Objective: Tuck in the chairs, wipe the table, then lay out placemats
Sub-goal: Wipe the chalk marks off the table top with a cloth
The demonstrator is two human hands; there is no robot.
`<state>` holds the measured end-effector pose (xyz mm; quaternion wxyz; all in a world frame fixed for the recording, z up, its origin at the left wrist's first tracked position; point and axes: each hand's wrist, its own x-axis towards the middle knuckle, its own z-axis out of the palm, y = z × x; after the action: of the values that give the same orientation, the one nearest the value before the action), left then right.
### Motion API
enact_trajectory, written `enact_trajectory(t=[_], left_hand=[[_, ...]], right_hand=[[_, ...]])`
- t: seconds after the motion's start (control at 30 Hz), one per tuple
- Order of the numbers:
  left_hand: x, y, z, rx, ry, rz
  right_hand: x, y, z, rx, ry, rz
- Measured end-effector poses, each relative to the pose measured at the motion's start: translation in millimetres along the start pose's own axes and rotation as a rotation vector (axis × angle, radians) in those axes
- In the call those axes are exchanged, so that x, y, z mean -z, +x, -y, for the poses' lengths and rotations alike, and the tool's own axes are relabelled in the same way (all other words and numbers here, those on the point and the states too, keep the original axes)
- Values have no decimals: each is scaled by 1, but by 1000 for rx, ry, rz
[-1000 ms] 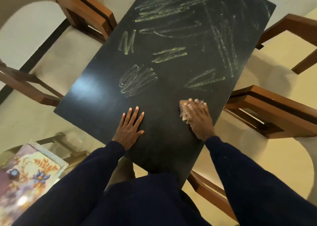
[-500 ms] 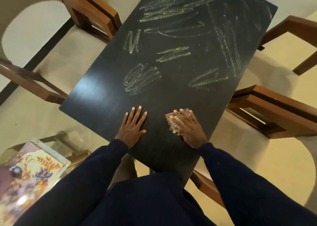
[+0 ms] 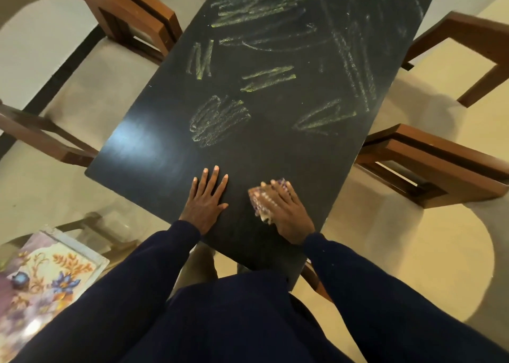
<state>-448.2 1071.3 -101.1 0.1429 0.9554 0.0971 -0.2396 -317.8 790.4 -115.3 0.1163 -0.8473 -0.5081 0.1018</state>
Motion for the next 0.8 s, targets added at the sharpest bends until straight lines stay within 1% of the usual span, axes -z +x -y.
enact_trajectory(t=[0.03,0.07,0.13,0.2,0.27,0.33,0.37,0.43,0.53,0.57,0.6,0.63,0.7,0.8], left_hand=[[0,1,-1,-1,1,4],[0,2,-2,0,5,8],[2,5,-6,-2,2,14],[4,9,-13,-13,4,17],[6,16,-22,-40,15,21],[7,24,-34,-80,26,45],[8,28,-41,-100,32,57],[9,34,-51,-131,38,74],[8,42,-57,-156,69,76],[8,44,-57,-161,67,85],[9,45,-58,-166,61,93],[9,46,-58,-168,57,100],[10,47,-58,-168,53,106],[11,46,-60,-157,60,110]], right_hand=[[2,-21,-13,9,-8,14],[6,-38,-28,-24,-13,17],[19,-55,-59,-168,-41,-8],[30,-45,-82,-356,-79,-49],[38,-16,-91,-521,-93,-121],[39,13,-83,-627,-57,-170],[36,25,-75,-632,-37,-177],[27,32,-53,-541,-10,-137],[17,-1,-38,-237,2,-18],[15,-18,-43,-159,2,15],[16,-36,-51,-122,-5,31],[19,-51,-62,-125,-7,25],[27,-64,-87,-214,-32,-17],[41,-37,-117,-469,-62,-116]])
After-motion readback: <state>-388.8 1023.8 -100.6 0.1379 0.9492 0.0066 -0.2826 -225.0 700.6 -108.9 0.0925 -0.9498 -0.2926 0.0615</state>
